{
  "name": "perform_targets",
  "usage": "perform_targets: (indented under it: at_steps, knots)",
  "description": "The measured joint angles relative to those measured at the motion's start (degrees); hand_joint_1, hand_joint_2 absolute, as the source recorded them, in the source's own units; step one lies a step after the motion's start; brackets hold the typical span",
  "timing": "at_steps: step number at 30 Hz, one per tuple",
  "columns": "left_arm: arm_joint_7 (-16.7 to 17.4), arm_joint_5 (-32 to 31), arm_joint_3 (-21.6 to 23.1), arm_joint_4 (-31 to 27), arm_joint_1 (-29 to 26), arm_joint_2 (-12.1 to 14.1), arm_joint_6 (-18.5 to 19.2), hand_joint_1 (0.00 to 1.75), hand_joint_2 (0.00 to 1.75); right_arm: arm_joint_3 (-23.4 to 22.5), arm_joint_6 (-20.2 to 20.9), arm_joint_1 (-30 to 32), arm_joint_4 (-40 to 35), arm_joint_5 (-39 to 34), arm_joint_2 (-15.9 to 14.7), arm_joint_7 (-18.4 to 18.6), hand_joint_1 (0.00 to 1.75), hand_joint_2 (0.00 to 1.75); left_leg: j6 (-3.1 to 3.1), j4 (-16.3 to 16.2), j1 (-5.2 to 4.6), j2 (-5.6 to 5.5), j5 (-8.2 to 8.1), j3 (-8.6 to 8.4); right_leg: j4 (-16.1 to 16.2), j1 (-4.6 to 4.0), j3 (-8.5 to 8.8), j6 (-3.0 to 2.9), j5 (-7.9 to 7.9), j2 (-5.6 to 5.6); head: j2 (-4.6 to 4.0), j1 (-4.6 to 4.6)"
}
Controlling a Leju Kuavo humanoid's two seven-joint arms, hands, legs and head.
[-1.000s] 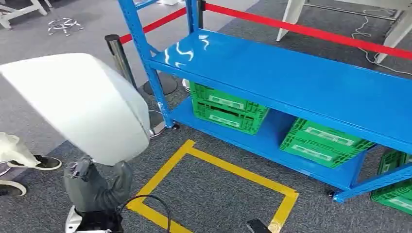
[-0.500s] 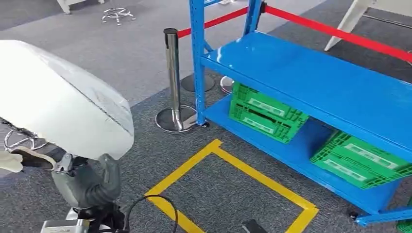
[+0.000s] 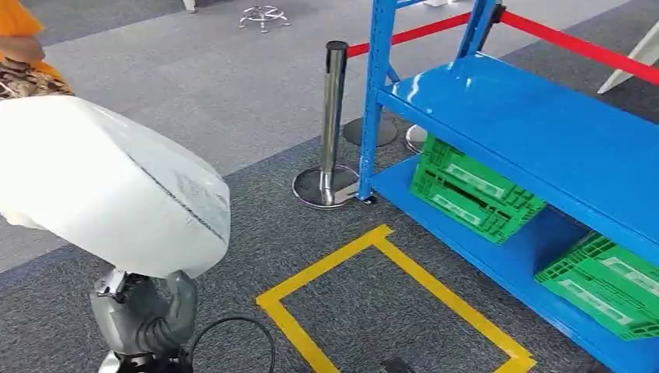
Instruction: Take the parts from the cabinet and place them on the table.
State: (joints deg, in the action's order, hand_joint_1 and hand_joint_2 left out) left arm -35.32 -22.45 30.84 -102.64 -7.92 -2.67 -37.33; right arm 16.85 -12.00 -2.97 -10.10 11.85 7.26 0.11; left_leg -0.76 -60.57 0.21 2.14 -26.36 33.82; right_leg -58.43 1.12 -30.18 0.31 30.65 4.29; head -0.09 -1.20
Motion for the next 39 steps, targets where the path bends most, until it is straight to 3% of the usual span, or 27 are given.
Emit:
perform_targets:
  at_steps: [1, 5, 6, 7, 8, 10, 11, 12, 14, 15, 16, 20, 21, 22, 23, 25, 26, 27, 29, 30, 31, 33, 35, 36, 37, 38, 39]
  knots:
    - [-0.1, -0.3, 0.1, 0.0, 0.4, 0.0, 0.0, 1.75, 1.75, 0.0, 0.2, 0.0, 0.0, 0.0, 0.0, -0.2, 0.00, 0.00, 0.13, 1.2, -0.72, 1.17, -1.01, -0.73, -0.1, -0.43, -0.08, 0.32, 0.18, 0.43, 0.00, -0.04]
    - [-0.3, -0.2, 0.6, 0.0, 0.8, 0.3, -0.1, 1.75, 1.75, 0.0, 0.7, 0.0, 0.0, 0.0, 0.0, -0.2, 0.00, 0.00, 1.35, 2.3, -0.84, -0.59, -0.69, -0.32, 0.3, -0.35, 0.35, 1.67, 0.18, 2.23, 0.00, 0.00]
    - [-0.3, -0.3, 0.7, 0.0, 0.9, 0.3, -0.1, 1.75, 1.75, 0.0, 0.7, 0.0, 0.0, 0.0, 0.0, -0.2, 0.00, 0.00, 1.79, 2.7, -0.45, -0.90, -0.38, -0.72, -0.3, -0.06, -0.18, 1.90, 1.05, 0.70, 0.00, -0.13]
    - [-0.3, -0.3, 0.9, 0.0, 1.1, 0.3, 0.0, 1.75, 1.75, 0.0, 0.7, 0.0, 0.0, 0.0, 0.0, -0.3, 0.00, 0.00, 2.14, 2.8, -0.43, -1.32, -0.27, -0.69, -2.6, -0.11, -1.27, 1.78, 2.69, -1.63, 0.00, -0.28]
    - [-0.3, -0.3, 1.1, 0.0, 1.3, 0.3, 0.1, 1.75, 1.75, 0.0, 0.7, 0.0, 0.0, 0.0, 0.0, -0.3, 0.00, 0.00, 2.34, 2.8, -0.46, -1.75, -0.21, -0.56, -6.9, -0.11, -3.36, 1.69, 4.75, -3.11, 0.00, -0.59]
    - [-0.3, -0.3, 1.2, 0.1, 1.3, 0.4, 0.2, 1.75, 1.75, 0.0, 0.7, 0.3, 0.0, -0.2, 0.0, -0.3, 0.00, 0.00, 2.64, 2.8, -0.66, -2.83, -0.19, -0.49, -16.2, -0.17, -8.13, 1.73, 8.23, -4.14, 0.00, -0.68]
    - [-0.3, -0.3, 1.2, 0.2, 1.2, 0.4, 0.4, 1.75, 1.75, 0.0, 0.7, 0.6, 0.0, -0.2, 0.0, -0.3, 0.00, 0.00, 2.64, 2.7, -0.74, -3.54, -0.19, -0.51, -18.0, -0.19, -9.33, 1.74, 7.99, -4.20, 0.00, -0.72]
    - [-0.3, -0.3, 1.2, 0.3, 1.2, 0.4, 0.5, 1.75, 1.75, 0.0, 0.7, 0.7, 0.0, -0.4, -0.2, -0.3, 0.00, 0.00, 2.63, 2.7, -0.74, -4.23, -0.20, -0.55, -16.9, -0.20, -9.13, 1.68, 6.42, -4.21, 0.00, -0.63]
    - [-0.3, -0.3, 1.3, 0.4, 1.4, 0.4, 0.8, 1.75, 1.75, 0.0, 0.7, 0.8, 0.0, -0.7, -0.2, -0.4, 0.00, 0.00, 2.56, 2.4, -0.70, -5.59, -0.24, -0.55, -8.6, -0.15, -5.75, 1.53, 1.04, -4.74, 0.00, -0.70]
    - [-0.3, -0.3, 1.4, 0.5, 1.6, 0.4, 1.0, 1.75, 1.75, 0.0, 0.7, 0.7, 0.0, -0.9, -0.3, -0.5, 0.00, 0.00, 2.37, 2.1, -0.64, -6.22, -0.37, -0.51, -3.5, 0.01, -3.44, 1.42, -1.43, -6.17, 0.00, -0.70]
    - [-0.3, -0.3, 1.5, 0.7, 1.8, 0.4, 1.2, 1.75, 1.75, 0.0, 0.7, 0.7, 0.0, -0.9, -0.3, -0.7, 0.00, 0.00, 2.05, 1.8, -0.86, -6.64, -0.57, -0.21, -1.6, 0.30, -2.61, 1.39, -0.56, -9.37, 0.00, -0.68]
    - [-0.2, -0.3, 1.8, 1.2, 2.7, 0.4, 1.7, 1.75, 1.75, -0.1, 1.0, 1.0, 0.1, -0.9, -0.3, -0.9, 0.00, 0.00, 0.93, 1.5, -0.41, -8.98, -0.02, 0.62, -0.8, 0.07, -1.77, 0.74, -0.91, -7.72, 0.00, -0.66]
    - [-0.1, -0.2, 1.8, 1.2, 2.8, 0.4, 1.7, 1.75, 1.75, -0.1, 1.1, 1.0, 0.1, -0.9, -0.3, -0.9, 0.00, 0.00, 0.72, 0.9, -0.45, -7.61, -0.56, 0.81, -0.4, 0.37, -1.59, 0.31, -1.18, -6.89, 0.00, -0.59]
    - [-0.1, -0.2, 1.8, 1.2, 3.1, 0.4, 1.7, 1.75, 1.75, -0.1, 1.1, 0.9, 0.1, -0.9, -0.3, -0.9, 0.00, 0.00, 0.35, -0.8, -0.68, -5.03, -1.86, 1.52, -0.3, 0.30, -1.44, 0.14, -1.11, -6.38, 0.00, -0.15]
    - [-0.1, -0.1, 1.8, 1.3, 3.5, 0.4, 1.7, 1.75, 1.75, -0.1, 1.2, 0.9, 0.1, -0.9, -0.3, -0.9, 0.00, 0.00, 0.01, -4.5, -0.51, -3.86, -3.98, 3.18, -0.3, 0.21, -1.38, -0.02, -1.03, -5.61, 0.00, 0.02]
    - [-0.2, 0.1, 2.0, 1.4, 3.7, 0.4, 1.7, 1.75, 1.75, -0.2, 1.3, 1.1, 0.1, -0.9, -0.3, -0.8, 0.00, 0.00, -0.39, -13.4, -0.19, -3.02, -7.87, 7.35, -0.3, 0.07, -1.33, -0.22, -0.85, -3.93, 0.00, 0.00]
    - [-0.2, 0.1, 2.0, 1.4, 3.6, 0.4, 1.7, 1.75, 1.75, -0.2, 1.3, 1.2, 0.1, -0.9, -0.4, -0.8, 0.00, 0.00, -0.53, -16.2, -0.03, -2.88, -8.42, 8.68, -0.3, 0.04, -1.32, -0.30, -0.78, -3.17, 0.00, 0.00]
    - [-0.2, 0.2, 2.0, 1.5, 3.6, 0.5, 1.7, 1.75, 1.75, -0.2, 1.3, 1.1, 0.1, -0.9, -0.4, -0.8, 0.00, 0.00, -0.60, -15.8, 0.13, -2.81, -7.40, 8.49, -0.3, 0.04, -1.23, -0.27, -0.69, -2.46, 0.00, 0.00]
    - [-0.2, 0.2, 2.0, 1.5, 3.7, 0.5, 1.7, 1.75, 1.75, -0.2, 1.3, 1.0, 0.1, -0.9, -0.4, -0.8, 0.00, 0.00, -0.46, -8.2, 0.22, -2.27, -2.77, 4.70, -0.3, 0.04, -0.86, -0.19, -0.43, -1.33, 0.00, 0.00]
    - [-0.2, 0.2, 2.0, 1.5, 3.7, 0.5, 1.7, 1.75, 1.75, -0.2, 1.3, 0.9, 0.1, -0.9, -0.4, -0.8, 0.00, 0.00, -0.26, -3.1, 0.20, -1.30, -0.40, 2.01, -0.3, 0.04, -0.55, -0.06, -0.25, -0.88, 0.00, 0.04]
    - [-0.2, 0.1, 2.1, 1.5, 3.8, 0.5, 1.7, 1.75, 1.75, -0.2, 1.3, 0.9, 0.1, -0.9, -0.4, -0.8, 0.00, 0.00, -0.05, 0.4, -0.19, 1.46, -0.31, 0.28, -0.3, -0.04, -0.43, 0.19, -0.06, -0.56, 0.00, -0.04]
    - [-0.2, 0.1, 2.3, 1.6, 4.0, 0.4, 1.7, 1.75, 1.75, -0.2, 1.4, 0.9, 0.1, -0.8, -0.5, -0.8, 0.00, 0.00, 0.51, 1.3, -0.82, 1.45, -0.55, 0.37, -0.3, -0.49, -0.54, 0.90, 0.06, 0.36, 0.00, -0.13]
    - [-0.3, 0.1, 2.3, 1.6, 4.0, 0.4, 1.7, 1.75, 1.75, -0.2, 1.6, 0.9, 0.1, -0.8, -0.5, -0.8, 0.00, 0.00, 1.04, 1.4, -1.04, 0.28, -0.47, 0.61, 0.1, -0.35, -0.17, 1.43, 0.09, 1.44, 0.00, -0.09]
    - [-0.4, 0.2, 2.4, 1.6, 4.1, 0.4, 1.8, 1.75, 1.75, -0.2, 1.7, 0.8, 0.0, -0.8, -0.5, -0.8, 0.00, 0.00, 1.69, 2.2, -0.57, -0.38, -0.01, 0.16, -0.1, -0.25, -0.75, 1.90, 0.69, 1.68, 0.00, 0.00]
    - [-0.5, 0.3, 2.4, 1.6, 4.2, 0.4, 2.1, 1.75, 1.75, -0.2, 1.7, 0.7, 0.0, -0.7, -0.5, -0.8, 0.00, 0.00, 1.99, 2.4, -0.56, -0.70, 0.02, 0.02, -1.3, -0.07, -0.87, 1.94, 1.60, -0.48, 0.00, -0.35]
    - [-0.5, 0.7, 2.5, 1.6, 4.4, 0.3, 2.2, 1.75, 1.75, -0.2, 1.7, 0.5, 0.0, -0.8, -0.5, -0.9, 0.00, 0.00, 2.31, 2.4, -0.51, -1.14, 0.04, 0.08, -4.8, -0.08, -2.60, 1.80, 3.40, -2.51, 0.00, -0.53]
    - [-0.5, 0.9, 2.6, 1.6, 4.5, 0.3, 2.4, 1.75, 1.75, -0.2, 1.7, 0.5, 0.0, -0.8, -0.5, -0.9, 0.00, 0.00, 2.49, 2.4, -0.51, -1.72, 0.04, 0.09, -9.7, -0.08, -5.04, 1.78, 5.45, -3.54, 0.00, -0.74]
